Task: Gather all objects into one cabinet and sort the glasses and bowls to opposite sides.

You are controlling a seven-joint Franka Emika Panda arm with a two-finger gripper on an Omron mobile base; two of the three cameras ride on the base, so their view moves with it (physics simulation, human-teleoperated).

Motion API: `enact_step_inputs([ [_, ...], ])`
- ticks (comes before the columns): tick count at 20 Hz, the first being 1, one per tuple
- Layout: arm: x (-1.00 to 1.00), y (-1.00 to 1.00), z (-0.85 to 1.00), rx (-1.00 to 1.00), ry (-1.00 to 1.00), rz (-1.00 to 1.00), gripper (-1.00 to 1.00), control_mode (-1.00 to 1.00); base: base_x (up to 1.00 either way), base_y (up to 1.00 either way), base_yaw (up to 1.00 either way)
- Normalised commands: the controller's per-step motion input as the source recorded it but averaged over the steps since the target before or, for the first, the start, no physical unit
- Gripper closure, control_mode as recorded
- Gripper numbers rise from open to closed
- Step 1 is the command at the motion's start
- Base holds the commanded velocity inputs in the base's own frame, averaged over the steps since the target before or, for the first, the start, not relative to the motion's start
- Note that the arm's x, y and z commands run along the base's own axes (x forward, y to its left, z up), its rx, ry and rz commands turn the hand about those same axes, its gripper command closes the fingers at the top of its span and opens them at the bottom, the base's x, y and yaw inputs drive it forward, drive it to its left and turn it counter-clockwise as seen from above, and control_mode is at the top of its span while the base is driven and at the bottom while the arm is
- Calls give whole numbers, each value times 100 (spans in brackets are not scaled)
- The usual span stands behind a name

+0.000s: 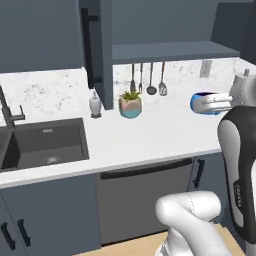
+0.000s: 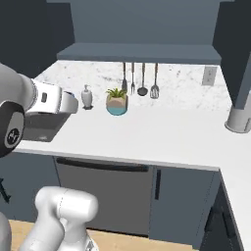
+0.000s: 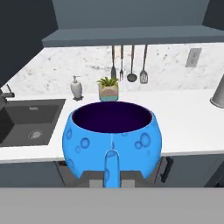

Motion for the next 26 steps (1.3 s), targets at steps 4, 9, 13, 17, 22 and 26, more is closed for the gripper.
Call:
enact_step_inputs([
  [4,0,0,0,0,0,0,100,100,-85,9,1],
  [9,0,0,0,0,0,0,100,100,-80,20,15],
  [13,0,0,0,0,0,0,100,100,-67,13,39],
  [17,0,0,0,0,0,0,100,100,-47,9,52],
  [22,0,0,0,0,0,0,100,100,-11,22,55],
  [26,0,0,0,0,0,0,100,100,0,32,52],
])
